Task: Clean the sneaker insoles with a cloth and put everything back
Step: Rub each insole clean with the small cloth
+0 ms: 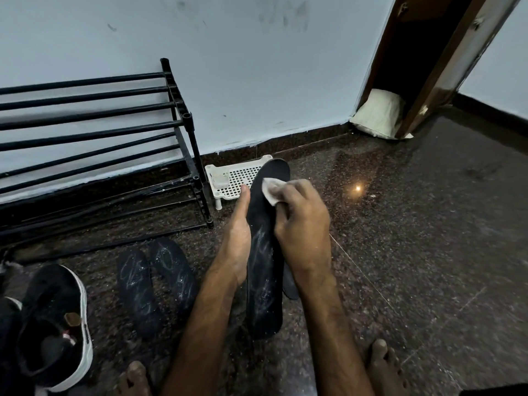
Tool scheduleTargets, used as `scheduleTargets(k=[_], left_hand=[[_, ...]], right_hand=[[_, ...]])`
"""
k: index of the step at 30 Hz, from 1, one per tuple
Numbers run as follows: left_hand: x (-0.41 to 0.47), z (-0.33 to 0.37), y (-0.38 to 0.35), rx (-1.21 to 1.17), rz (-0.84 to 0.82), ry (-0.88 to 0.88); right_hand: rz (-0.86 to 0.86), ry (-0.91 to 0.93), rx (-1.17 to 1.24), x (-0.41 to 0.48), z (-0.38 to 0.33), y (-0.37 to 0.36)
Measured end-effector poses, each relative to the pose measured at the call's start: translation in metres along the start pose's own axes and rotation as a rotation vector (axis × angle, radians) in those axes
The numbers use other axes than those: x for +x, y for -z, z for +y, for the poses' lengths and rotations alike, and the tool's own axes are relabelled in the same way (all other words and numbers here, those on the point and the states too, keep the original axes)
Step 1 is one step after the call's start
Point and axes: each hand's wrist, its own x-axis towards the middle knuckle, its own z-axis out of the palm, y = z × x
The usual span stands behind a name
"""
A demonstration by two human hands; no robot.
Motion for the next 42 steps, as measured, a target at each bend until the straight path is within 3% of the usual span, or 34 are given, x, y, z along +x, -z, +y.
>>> scheduleTargets(k=[4,8,11,14,16,18,20,24,27,30,33,38,42], left_hand=[[0.004,0.007,0.012,0.093,0.004,0.061],[0.004,0.005,0.007,0.023,0.033,0.037],[-0.002,0.004,-0.001,-0.063,0.030,-0.007],[-0.003,0.009,0.001,-0.048,0.012,0.029],[-0.001,0.012,0.007,-0.030,0.015,0.054],[0.001,0.013,0.010,-0.015,0.040,0.060],[0.002,0.011,0.009,-0.040,0.046,0.037],[-0.002,0.009,-0.001,-0.154,0.057,0.014],[-0.006,0.011,-0.002,-0.060,0.069,0.036],[-0.001,0.013,0.005,0.050,0.168,0.064],[0.003,0.011,0.006,0.022,0.165,0.039],[-0.003,0.008,0.000,-0.097,0.068,0.019],[0.000,0.012,0.010,0.017,0.139,0.021]], right_hand=[[0.091,-0.321,-0.047,-0.006,0.027,0.011],[0.193,-0.156,0.087,0.004,0.008,0.016],[0.034,0.022,0.098,0.008,-0.005,0.009],[-0.056,-0.168,0.003,0.000,0.011,0.007],[-0.006,-0.325,-0.050,-0.005,0.021,0.012],[0.110,-0.309,-0.022,-0.003,0.020,0.018],[0.142,-0.149,0.072,0.004,0.014,0.021],[-0.241,0.115,0.140,0.008,0.004,0.016],[-0.311,0.016,0.036,0.003,0.016,0.016],[-0.147,-0.161,-0.108,0.005,0.028,0.027],[-0.015,-0.104,-0.028,0.010,0.023,0.029],[-0.326,0.104,0.043,0.002,0.005,0.014],[-0.236,-0.148,-0.123,0.000,0.023,0.022]])
